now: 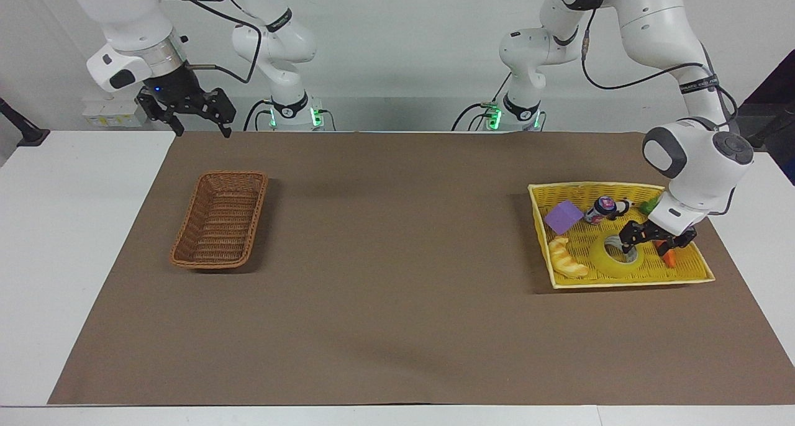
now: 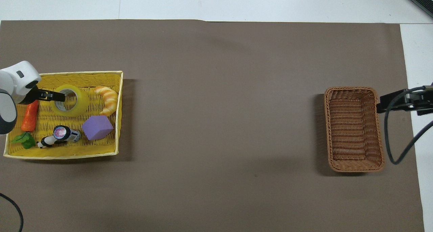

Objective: Move tape to another basket
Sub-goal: 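Reach the left gripper into the yellow basket to the yellow tape roll, then grasp and lift the tape with the left gripper while the right gripper approaches, then carry the tape toward the right gripper and let the right gripper grasp it, then open the left gripper and withdraw it while the right gripper pulls the tape, then lower the tape into the brown wicker basket with the right gripper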

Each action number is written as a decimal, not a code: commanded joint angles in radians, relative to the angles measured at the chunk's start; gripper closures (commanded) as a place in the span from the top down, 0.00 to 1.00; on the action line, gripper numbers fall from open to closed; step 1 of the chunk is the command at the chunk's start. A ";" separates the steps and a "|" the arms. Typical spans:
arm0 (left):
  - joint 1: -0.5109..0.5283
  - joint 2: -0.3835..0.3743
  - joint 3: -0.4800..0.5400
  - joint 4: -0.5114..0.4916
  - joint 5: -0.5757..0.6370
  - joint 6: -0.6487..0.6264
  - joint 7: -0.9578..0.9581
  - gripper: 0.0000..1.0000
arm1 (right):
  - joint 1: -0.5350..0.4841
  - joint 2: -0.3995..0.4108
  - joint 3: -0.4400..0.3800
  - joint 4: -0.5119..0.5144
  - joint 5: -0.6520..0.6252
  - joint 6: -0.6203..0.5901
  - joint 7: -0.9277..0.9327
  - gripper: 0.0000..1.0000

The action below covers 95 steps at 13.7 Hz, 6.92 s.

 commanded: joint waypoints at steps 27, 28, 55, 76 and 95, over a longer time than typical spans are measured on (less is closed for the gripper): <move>-0.466 -0.273 -0.016 -0.052 -0.535 -0.255 -0.382 0.00 | 0.112 -0.027 0.004 -0.419 0.617 0.504 -0.025 1.00; -0.491 -0.274 -0.016 -0.053 -0.537 -0.254 -0.404 0.00 | 0.146 -0.004 0.006 -0.433 0.669 0.550 -0.026 1.00; -0.581 -0.286 -0.019 -0.058 -0.541 -0.269 -0.540 0.00 | 0.586 0.083 0.007 -0.530 1.082 1.015 0.030 0.92; -0.548 -0.286 -0.005 0.028 -0.389 -0.269 -0.526 1.00 | 0.548 0.102 0.003 -0.500 1.070 0.985 0.052 0.00; -0.109 -0.271 0.001 0.552 0.065 -0.806 -0.057 1.00 | 0.088 0.013 -0.008 -0.260 0.264 0.277 0.150 0.00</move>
